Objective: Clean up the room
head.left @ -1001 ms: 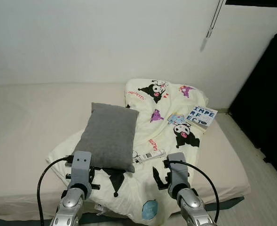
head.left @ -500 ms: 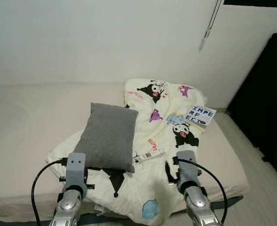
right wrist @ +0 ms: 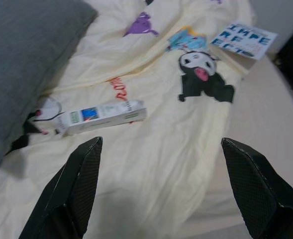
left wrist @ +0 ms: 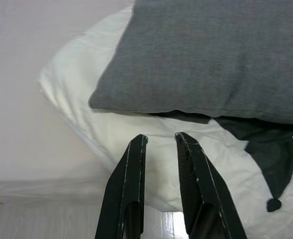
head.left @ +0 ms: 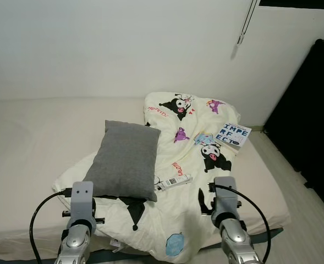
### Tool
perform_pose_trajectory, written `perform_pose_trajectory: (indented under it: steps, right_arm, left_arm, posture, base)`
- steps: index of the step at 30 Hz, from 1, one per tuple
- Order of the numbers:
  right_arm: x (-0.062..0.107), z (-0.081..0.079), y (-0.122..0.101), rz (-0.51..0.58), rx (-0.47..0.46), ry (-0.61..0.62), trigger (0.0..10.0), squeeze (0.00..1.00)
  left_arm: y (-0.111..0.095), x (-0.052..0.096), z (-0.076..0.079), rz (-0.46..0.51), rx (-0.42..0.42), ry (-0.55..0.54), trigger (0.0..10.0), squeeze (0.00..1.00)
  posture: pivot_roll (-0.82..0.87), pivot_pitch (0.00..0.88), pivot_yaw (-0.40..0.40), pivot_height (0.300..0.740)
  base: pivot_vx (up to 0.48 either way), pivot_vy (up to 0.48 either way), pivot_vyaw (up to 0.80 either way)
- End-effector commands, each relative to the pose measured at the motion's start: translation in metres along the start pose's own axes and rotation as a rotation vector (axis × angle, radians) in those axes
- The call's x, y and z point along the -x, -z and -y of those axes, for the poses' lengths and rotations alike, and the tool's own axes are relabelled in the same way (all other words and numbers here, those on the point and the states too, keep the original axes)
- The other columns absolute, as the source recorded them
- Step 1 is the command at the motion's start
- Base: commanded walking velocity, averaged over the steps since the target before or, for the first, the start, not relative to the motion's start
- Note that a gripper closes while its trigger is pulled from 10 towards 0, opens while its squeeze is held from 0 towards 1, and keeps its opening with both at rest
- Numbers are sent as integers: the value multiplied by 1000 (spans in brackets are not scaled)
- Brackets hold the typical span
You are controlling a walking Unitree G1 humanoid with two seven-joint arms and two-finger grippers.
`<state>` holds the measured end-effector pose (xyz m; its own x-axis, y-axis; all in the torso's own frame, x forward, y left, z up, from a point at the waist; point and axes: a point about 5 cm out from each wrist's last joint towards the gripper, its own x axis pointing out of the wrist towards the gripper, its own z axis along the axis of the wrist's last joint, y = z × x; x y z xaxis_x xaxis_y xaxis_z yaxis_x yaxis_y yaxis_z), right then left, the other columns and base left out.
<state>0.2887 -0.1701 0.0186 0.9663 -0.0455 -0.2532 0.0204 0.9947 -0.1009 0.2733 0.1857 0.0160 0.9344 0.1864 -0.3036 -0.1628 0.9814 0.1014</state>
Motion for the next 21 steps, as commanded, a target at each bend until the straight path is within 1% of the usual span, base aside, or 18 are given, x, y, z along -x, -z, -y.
perform_pose_trajectory:
  steps: [1,6,21]
  right_arm:
    - [1,-2,4,-25,-8,-9,10000,0]
    - [1,-7,4,-25,-15,-46,10000,0]
    - [2,-7,4,-25,-15,-60,10000,0]
  left_arm:
    - [8,3,2,-26,-24,19,10000,0]
    - [9,4,7,-27,-23,39,10000,0]
    - [8,4,9,-24,-22,48,10000,0]
  posture:
    - [26,96,-54,740]
    - [23,99,-50,740]
    - [23,104,-48,740]
  base:
    - [0,0,0]
    - [0,0,0]
    - [0,0,0]
